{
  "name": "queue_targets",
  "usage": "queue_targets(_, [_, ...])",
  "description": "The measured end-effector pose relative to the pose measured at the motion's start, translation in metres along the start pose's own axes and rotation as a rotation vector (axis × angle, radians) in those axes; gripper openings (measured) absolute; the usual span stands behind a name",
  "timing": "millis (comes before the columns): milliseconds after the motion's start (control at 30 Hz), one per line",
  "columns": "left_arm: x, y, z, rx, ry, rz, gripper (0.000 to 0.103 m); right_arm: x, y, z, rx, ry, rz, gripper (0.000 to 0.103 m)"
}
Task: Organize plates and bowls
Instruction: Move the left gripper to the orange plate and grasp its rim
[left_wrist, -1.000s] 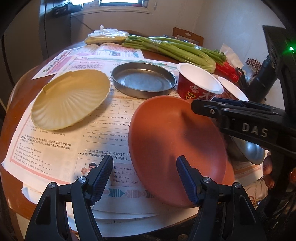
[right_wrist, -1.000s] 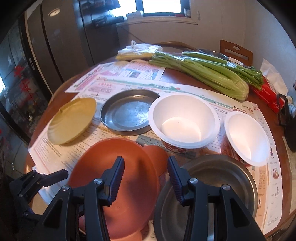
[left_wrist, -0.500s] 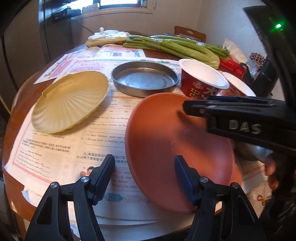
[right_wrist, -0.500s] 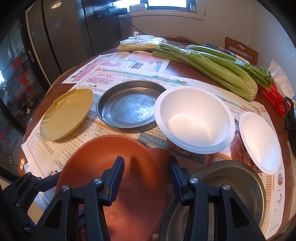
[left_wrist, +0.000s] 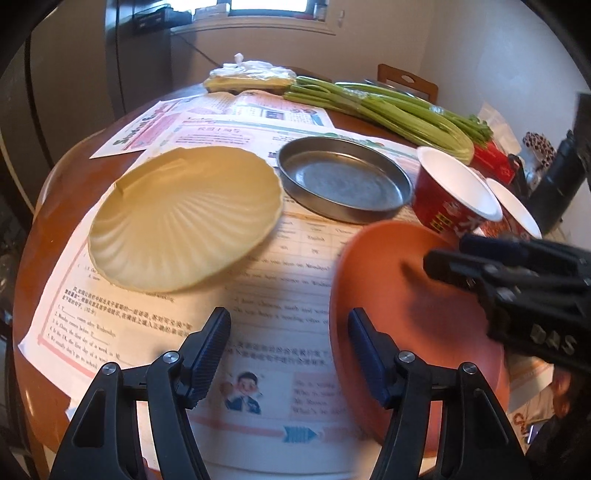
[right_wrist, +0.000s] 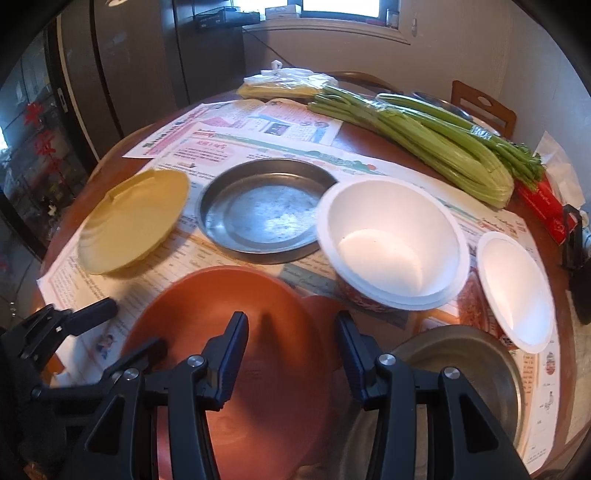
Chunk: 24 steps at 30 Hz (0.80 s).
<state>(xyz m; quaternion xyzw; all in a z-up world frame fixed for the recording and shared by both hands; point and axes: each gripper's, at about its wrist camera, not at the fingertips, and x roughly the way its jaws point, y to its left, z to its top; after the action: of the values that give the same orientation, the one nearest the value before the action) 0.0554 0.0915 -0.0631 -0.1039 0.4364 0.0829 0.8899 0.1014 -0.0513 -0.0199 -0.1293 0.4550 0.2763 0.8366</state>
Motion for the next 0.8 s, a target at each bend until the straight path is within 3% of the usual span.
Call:
queue_targets(100, [0.003,0.007,0.005,-0.011,-0.003,0.012,0.068,-0.001,0.004,0.002,-0.001,0.003,0.042,0.048])
queue_targets(267, [0.006,0.022,0.013,-0.045,-0.004,0.031,0.067,0.002,0.000,0.003,0.005,0.014,-0.020,0.048])
queue_targets(533, [-0.015,0.043,0.001,-0.114,-0.013,-0.054,0.067,0.004,0.001,0.000,0.001,0.024,-0.017,0.048])
queue_targets(800, [-0.029,0.029,-0.027,-0.105,0.009,-0.079,0.067,0.020,0.000,0.006,-0.024,0.058,-0.060,0.048])
